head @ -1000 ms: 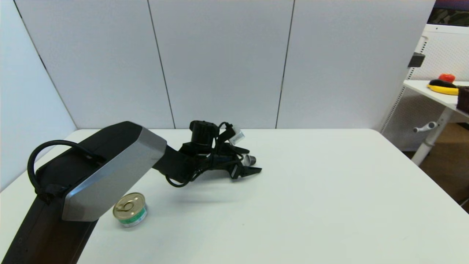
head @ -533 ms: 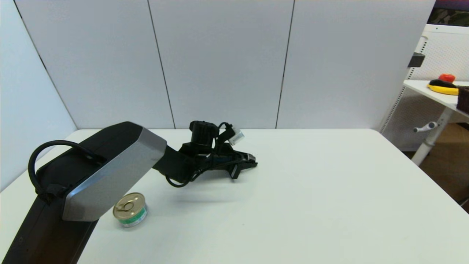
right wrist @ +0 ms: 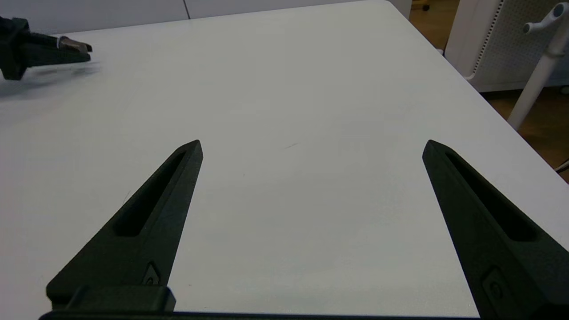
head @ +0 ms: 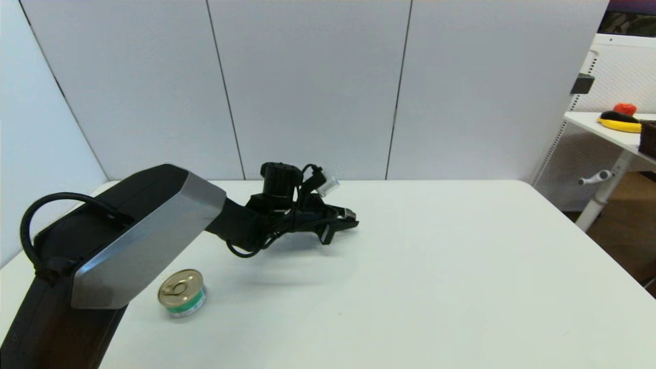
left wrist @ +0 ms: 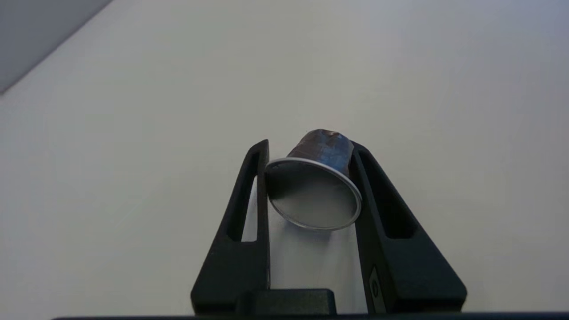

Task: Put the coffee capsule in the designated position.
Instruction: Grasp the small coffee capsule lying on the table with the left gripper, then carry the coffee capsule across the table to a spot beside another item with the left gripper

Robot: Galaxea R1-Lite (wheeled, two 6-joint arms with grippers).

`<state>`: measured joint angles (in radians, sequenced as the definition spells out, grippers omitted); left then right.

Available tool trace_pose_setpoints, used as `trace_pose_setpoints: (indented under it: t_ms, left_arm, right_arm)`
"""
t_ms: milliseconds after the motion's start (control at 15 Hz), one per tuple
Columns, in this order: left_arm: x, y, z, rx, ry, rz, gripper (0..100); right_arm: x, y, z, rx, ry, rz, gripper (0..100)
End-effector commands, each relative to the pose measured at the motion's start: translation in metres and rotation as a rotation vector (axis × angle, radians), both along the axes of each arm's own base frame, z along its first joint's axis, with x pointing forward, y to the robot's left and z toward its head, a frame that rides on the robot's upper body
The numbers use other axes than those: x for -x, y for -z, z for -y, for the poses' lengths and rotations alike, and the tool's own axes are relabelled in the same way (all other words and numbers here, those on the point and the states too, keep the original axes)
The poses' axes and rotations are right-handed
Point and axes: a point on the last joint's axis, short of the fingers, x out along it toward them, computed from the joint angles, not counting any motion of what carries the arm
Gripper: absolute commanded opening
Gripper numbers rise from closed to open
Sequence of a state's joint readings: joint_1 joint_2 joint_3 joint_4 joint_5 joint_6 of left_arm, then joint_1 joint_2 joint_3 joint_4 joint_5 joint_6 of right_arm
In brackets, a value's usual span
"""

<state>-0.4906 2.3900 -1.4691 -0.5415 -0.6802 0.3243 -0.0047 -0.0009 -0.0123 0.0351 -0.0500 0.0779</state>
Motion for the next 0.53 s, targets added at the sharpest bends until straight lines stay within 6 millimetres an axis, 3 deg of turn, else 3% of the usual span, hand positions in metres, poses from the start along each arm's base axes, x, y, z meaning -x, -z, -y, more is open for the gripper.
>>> trace_pose_setpoints:
  t_ms: [67, 333, 533]
  left_arm:
    - [0.007, -0.05, -0.056, 0.019, -0.098, 0.064, 0]
    - [0.039, -0.08, -0.129, 0.01, -0.241, 0.061, 0]
    - [0.068, -0.087, -0.178, 0.0, -0.355, 0.041, 0]
  right_arm:
    - [0.0, 0.0, 0.0, 0.0, 0.001, -0.003, 100]
    - [0.0, 0.0, 0.0, 0.0, 0.001, -0.001, 100]
    - [0.0, 0.0, 0.0, 0.0, 0.001, -0.001, 100]
